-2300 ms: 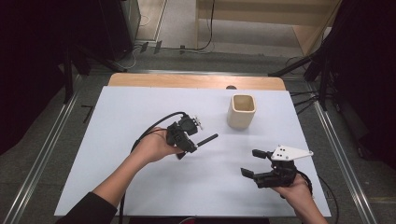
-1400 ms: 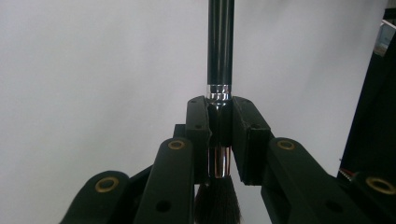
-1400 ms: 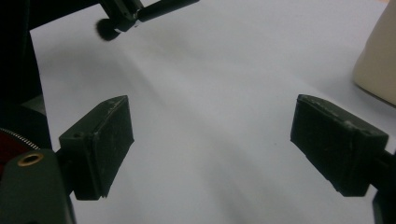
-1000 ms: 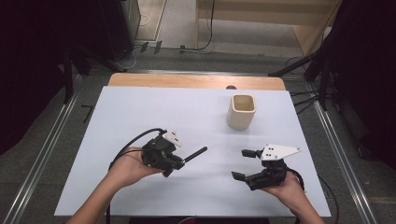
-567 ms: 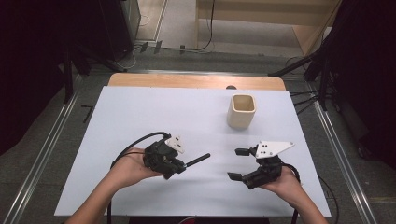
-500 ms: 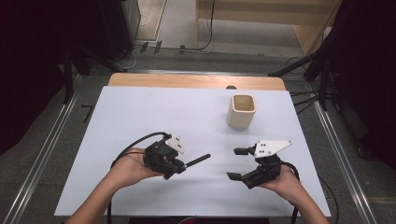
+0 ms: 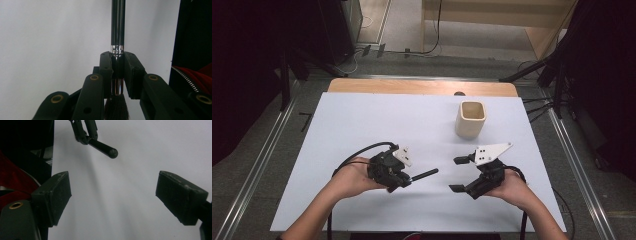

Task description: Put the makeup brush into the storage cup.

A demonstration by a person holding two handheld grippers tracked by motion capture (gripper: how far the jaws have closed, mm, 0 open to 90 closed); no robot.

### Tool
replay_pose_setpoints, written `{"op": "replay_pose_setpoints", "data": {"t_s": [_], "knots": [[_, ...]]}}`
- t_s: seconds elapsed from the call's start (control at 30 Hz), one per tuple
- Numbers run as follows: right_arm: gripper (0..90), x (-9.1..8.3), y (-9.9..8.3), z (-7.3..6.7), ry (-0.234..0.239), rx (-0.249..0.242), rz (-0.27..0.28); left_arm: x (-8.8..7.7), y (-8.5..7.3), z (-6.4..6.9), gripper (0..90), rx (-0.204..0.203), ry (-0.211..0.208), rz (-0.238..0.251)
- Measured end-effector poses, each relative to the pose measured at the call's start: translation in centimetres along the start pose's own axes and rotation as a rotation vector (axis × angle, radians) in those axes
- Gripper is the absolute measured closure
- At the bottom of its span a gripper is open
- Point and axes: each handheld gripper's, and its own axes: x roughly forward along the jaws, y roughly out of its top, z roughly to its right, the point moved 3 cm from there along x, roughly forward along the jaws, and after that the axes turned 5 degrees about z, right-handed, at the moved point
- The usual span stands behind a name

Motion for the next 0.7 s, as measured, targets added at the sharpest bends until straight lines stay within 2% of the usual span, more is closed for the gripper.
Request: {"op": "replay_pose_setpoints", "data": {"t_s": [0.1, 0.13, 0.27, 0.3, 0.4, 0.47, 0.67, 0.7], "knots": [[13.7, 0.1, 0.1, 0.0, 0.003, -0.008, -0.009, 0.2, 0.1, 0.0, 78.2, 0.013, -0.004, -0.012], [13.9, 0.2, 0.4, 0.0, -0.021, -0.016, -0.013, 0.2, 0.2, 0.1, 78.2, 0.005, -0.009, -0.014], [13.8, 0.4, 0.8, -0.3, -0.006, -0.02, -0.034, 0.6, 0.5, 0.2, 78.2, 0.017, -0.014, -0.035], [13.8, 0.5, 0.9, -0.3, -0.007, -0.022, -0.041, 0.9, 0.6, 0.3, 78.2, 0.031, -0.019, -0.055], [13.9, 0.8, 1.1, -0.5, 0.002, -0.037, -0.07, 1.0, 0.8, 0.3, 78.2, 0.041, -0.02, -0.074], [16.0, 1.2, 1.3, -0.7, 0.025, -0.069, -0.106, 1.1, 1.2, 0.3, 78.2, 0.058, -0.015, -0.09], [17.1, 1.9, 1.5, -0.9, 0.037, -0.085, -0.167, 1.0, 1.7, 0.1, 78.1, 0.068, -0.014, -0.114], [17.1, 2.2, 1.5, -0.9, 0.038, -0.096, -0.184, 1.0, 1.8, 0.1, 78.1, 0.08, -0.013, -0.132]]}}
